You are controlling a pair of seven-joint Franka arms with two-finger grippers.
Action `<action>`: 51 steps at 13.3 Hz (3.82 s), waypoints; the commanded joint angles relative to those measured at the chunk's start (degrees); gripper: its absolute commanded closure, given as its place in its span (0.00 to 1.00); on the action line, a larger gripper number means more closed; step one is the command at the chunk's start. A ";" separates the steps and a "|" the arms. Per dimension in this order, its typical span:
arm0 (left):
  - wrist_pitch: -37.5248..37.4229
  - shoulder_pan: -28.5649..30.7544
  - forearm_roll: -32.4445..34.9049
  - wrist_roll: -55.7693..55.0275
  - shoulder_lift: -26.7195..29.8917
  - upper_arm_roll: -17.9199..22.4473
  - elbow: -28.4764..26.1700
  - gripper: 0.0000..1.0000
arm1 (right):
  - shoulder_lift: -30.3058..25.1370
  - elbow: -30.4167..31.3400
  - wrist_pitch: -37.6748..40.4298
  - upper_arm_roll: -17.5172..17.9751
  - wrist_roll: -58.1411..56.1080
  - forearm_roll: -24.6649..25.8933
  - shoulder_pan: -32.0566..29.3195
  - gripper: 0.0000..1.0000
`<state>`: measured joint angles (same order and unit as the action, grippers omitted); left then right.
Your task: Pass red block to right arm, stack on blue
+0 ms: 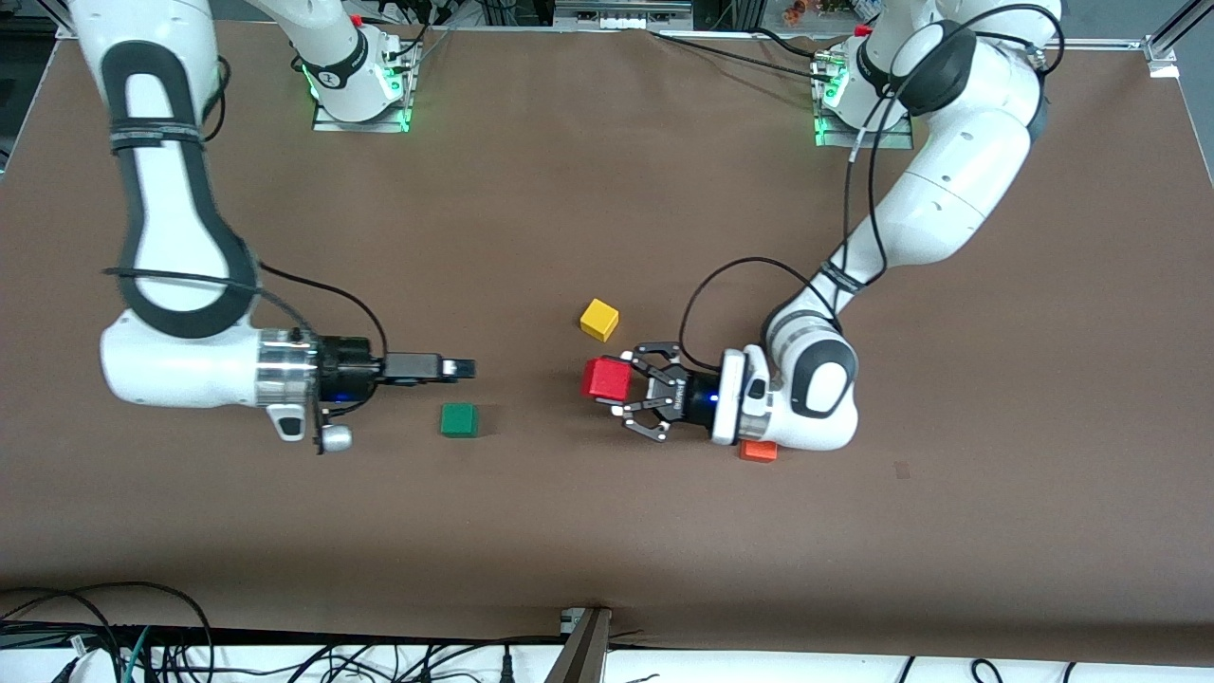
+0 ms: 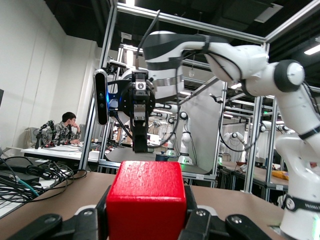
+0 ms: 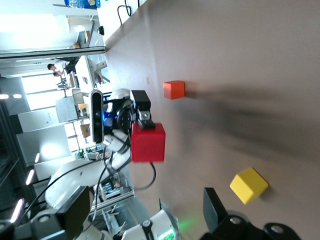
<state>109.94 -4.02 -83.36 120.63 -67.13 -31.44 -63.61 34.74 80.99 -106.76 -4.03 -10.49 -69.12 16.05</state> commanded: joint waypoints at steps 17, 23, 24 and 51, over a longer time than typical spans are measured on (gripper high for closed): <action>6.25 -5.21 -4.26 -6.90 1.65 0.24 4.46 1.00 | 2.79 -0.30 -13.29 -0.27 4.86 -8.22 8.12 0.61; 5.99 -4.77 -4.26 -6.99 1.65 -0.47 4.37 1.00 | 2.88 -0.65 -13.30 -0.36 6.45 -7.96 8.12 1.00; 5.90 -4.77 -4.35 -7.17 1.65 -0.55 4.29 1.00 | 2.79 -0.74 -13.30 -0.45 6.36 -7.61 8.03 1.00; -26.09 32.14 68.59 -31.16 29.50 0.67 -2.13 0.00 | -0.98 14.01 -13.12 -17.06 8.28 58.84 7.15 1.00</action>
<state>84.09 27.32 -16.97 90.30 -41.37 -31.18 -62.72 37.48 90.67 -119.37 -20.86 -4.26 -11.42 22.32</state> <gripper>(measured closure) 0.000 0.436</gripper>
